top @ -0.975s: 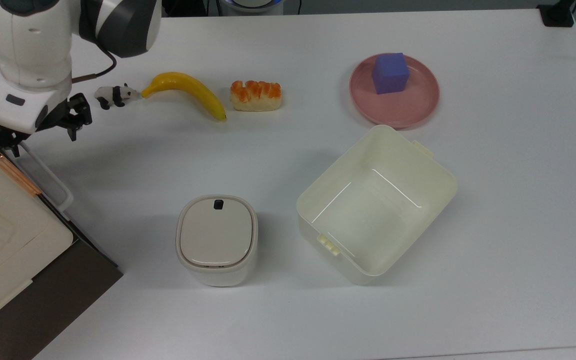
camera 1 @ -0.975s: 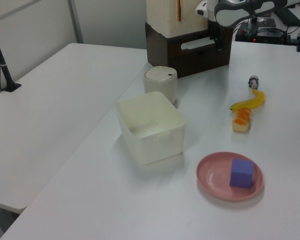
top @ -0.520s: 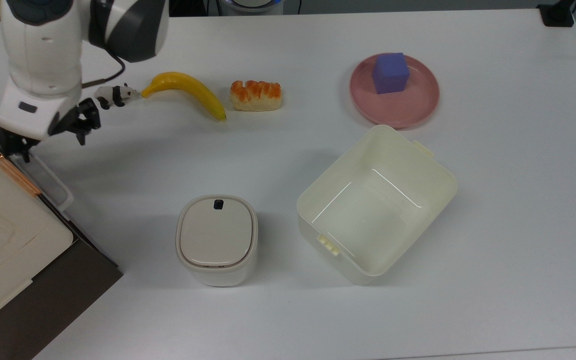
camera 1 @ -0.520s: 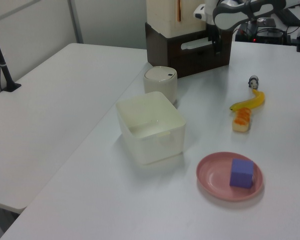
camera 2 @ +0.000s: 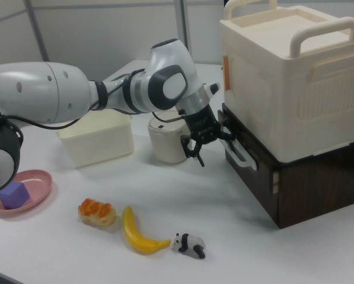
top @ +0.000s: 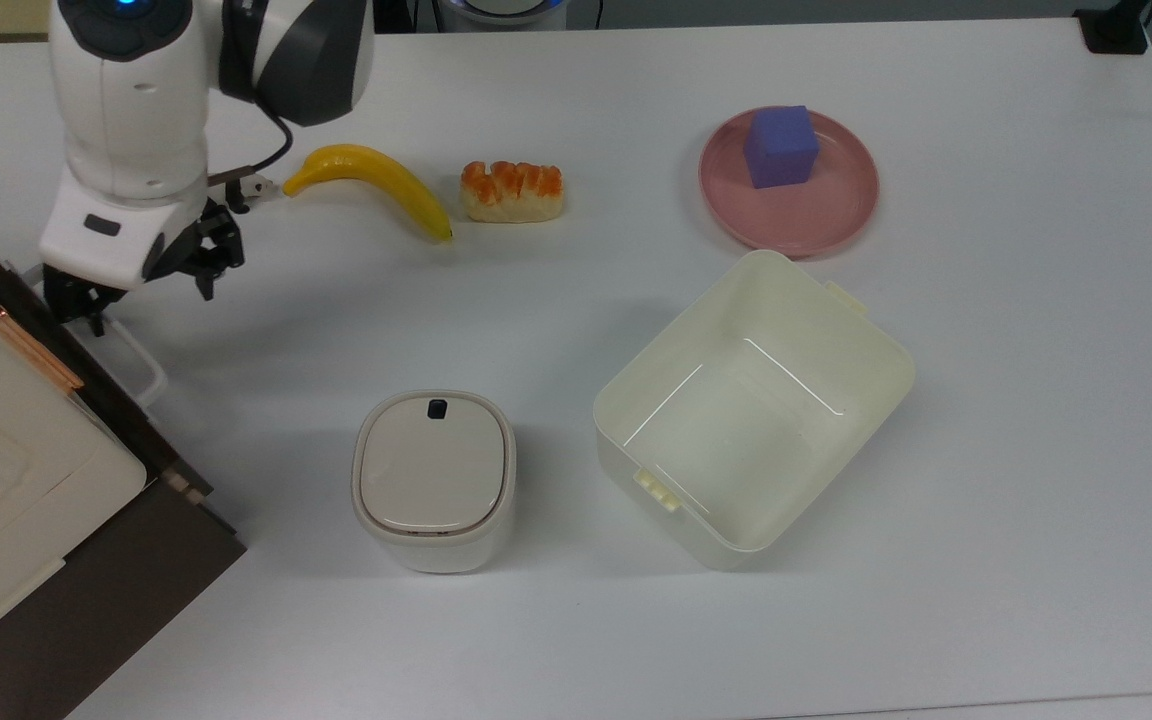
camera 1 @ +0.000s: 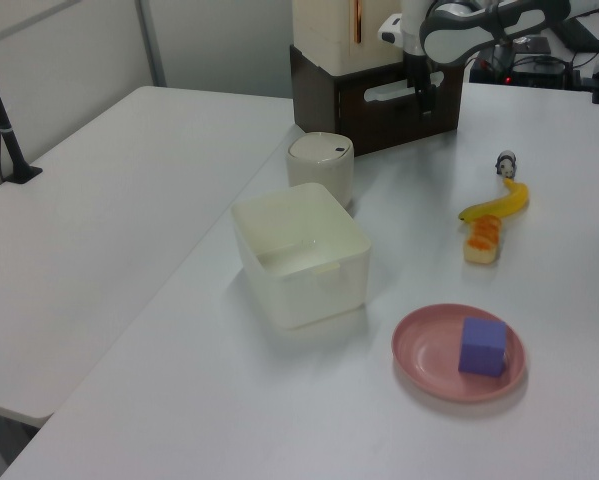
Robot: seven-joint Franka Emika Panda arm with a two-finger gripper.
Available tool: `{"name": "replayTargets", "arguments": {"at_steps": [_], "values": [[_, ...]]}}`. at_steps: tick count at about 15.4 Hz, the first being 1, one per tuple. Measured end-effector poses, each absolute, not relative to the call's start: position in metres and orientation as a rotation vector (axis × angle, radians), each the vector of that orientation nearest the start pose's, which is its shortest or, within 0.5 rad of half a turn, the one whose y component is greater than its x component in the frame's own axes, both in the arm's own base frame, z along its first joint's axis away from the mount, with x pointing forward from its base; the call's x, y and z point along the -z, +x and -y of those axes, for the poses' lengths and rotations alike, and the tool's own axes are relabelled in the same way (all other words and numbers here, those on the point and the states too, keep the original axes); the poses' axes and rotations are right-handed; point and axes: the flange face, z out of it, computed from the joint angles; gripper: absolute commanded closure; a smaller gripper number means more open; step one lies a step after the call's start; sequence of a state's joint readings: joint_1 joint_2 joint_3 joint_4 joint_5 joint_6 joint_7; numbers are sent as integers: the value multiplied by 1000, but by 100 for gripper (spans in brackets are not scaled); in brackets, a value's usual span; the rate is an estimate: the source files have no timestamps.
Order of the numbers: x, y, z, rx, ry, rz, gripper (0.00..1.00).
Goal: Slide the drawer open
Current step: 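Pull the drawer handle outward to slide the drawer open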
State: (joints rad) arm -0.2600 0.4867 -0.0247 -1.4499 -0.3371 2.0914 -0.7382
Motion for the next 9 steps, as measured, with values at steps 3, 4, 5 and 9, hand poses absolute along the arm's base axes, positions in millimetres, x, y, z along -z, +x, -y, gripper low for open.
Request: {"name": "replayTargets", "arguments": {"at_steps": [3,4,5,9], "values": [[-431,678,195,-56,-3311,1039,0],[-434,676,188,-56,-3301,1049,0],[-436,674,183,-54,-3297,1055,0],[-437,667,171,-84,-3273,1073,0]]}}
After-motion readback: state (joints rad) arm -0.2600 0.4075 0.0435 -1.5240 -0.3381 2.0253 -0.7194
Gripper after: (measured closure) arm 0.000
